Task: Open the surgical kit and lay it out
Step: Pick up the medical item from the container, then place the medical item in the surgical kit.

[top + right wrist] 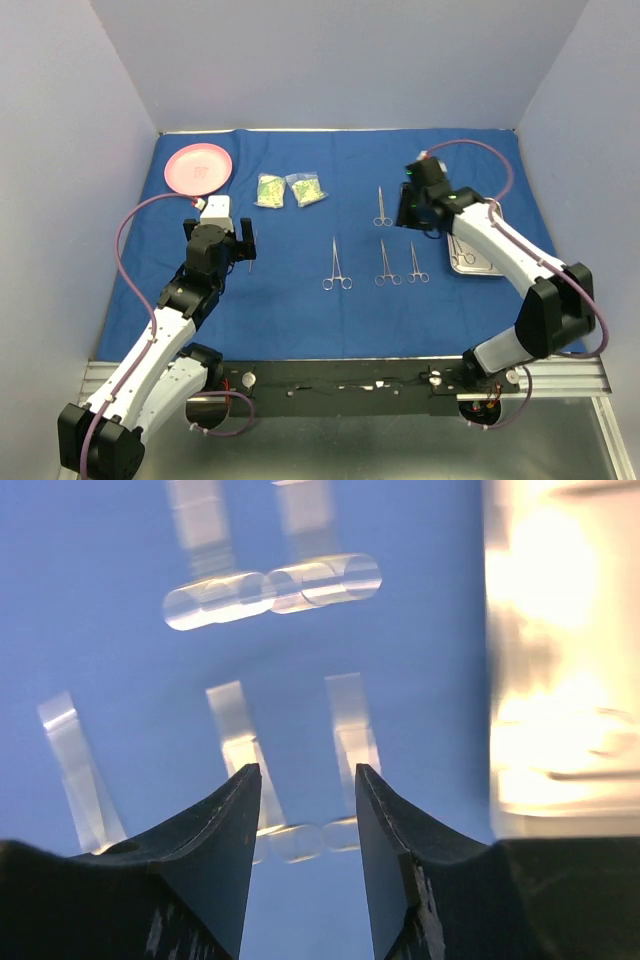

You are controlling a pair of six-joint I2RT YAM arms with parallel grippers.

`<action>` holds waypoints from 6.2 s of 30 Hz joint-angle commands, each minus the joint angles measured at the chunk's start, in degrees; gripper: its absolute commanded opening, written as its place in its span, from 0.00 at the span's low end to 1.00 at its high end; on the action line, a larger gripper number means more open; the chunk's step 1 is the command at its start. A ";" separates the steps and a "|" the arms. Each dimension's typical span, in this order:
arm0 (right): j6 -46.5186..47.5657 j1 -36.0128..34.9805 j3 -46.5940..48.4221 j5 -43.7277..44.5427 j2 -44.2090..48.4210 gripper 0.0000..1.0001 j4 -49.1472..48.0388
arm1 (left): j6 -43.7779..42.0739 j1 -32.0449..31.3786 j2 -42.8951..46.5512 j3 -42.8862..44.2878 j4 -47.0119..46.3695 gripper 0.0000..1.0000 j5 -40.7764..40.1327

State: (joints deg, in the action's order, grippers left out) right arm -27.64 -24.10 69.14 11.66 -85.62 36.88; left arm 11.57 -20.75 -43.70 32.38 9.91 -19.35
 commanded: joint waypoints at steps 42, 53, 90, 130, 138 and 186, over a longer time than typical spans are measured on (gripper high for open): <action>16.56 28.76 -3.93 -8.77 -17.91 0.22 -0.85 | -0.15 -0.25 0.28 0.05 -1.12 0.98 -0.42; 15.51 27.53 -1.73 -2.69 -18.18 0.22 2.23 | -0.23 -0.25 0.37 -0.04 -1.12 0.98 -0.60; 18.76 27.44 0.20 -1.39 -17.67 0.01 1.88 | -0.41 -0.25 0.37 0.05 -1.21 0.98 -0.51; -20.26 -21.77 20.23 -12.88 -23.61 0.01 1.88 | 1.34 -0.25 0.90 0.84 1.16 0.99 -7.35; -24.83 -27.76 26.57 -13.33 -31.71 0.01 4.34 | 1.52 -0.25 1.43 0.93 1.60 0.99 -8.59; -21.76 -28.90 30.95 -8.32 -33.56 0.50 -3.48 | 1.26 -1.66 1.34 0.75 1.42 0.99 -7.45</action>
State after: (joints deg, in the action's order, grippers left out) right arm -53.23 -52.34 97.43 1.96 -124.79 37.30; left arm 12.27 -22.22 -42.89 32.38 11.84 -26.28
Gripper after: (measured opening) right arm 0.450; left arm 0.988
